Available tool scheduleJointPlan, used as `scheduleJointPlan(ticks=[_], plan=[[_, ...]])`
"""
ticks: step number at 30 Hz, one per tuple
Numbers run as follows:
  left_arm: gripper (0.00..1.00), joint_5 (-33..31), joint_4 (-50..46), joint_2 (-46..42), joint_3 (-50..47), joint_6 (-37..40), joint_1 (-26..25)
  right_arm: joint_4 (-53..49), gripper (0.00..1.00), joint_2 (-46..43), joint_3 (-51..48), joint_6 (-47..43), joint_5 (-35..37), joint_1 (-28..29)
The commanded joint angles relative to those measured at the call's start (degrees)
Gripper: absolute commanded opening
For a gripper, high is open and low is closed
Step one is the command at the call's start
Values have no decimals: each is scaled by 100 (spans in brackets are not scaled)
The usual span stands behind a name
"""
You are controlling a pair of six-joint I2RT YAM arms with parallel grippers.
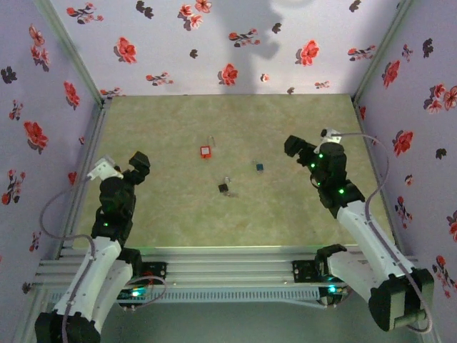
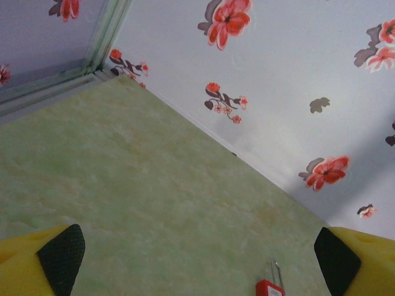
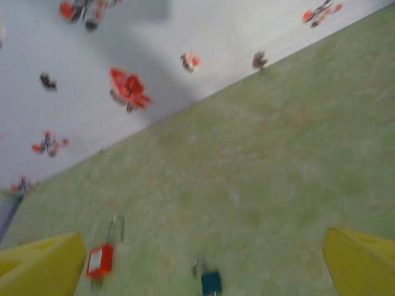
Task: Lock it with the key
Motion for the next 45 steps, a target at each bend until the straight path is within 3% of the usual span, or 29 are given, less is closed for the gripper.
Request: scheduleJointPlan(ticks=[1, 5, 10, 19, 26, 32, 39, 45], plan=[[100, 89, -1269, 210, 429, -280, -43, -954, 99, 100, 303, -472, 515, 550], [100, 183, -2147, 710, 882, -479, -81, -1795, 99, 558, 612, -401, 747, 914], [100, 206, -2598, 965, 1059, -665, -135, -2076, 99, 860, 566, -256, 856, 1291], [100, 395, -2231, 894, 585, -347, -173, -2259, 92, 1977, 1023, -331, 725, 1615], [100, 403, -2161, 1007, 408, -279, -176, -2503, 76, 3081, 1717, -537, 677, 1670], [100, 411, -2103, 828, 266, -265, -176, -2766, 68, 4085, 2495, -694, 636, 1668], [100, 443, -2129, 649, 210, -257, -189, -2926, 59, 4802, 3073, -837, 663, 1645], [100, 465, -2130, 641, 219, -253, -207, -2935, 58, 5129, 3227, -827, 592, 1546]])
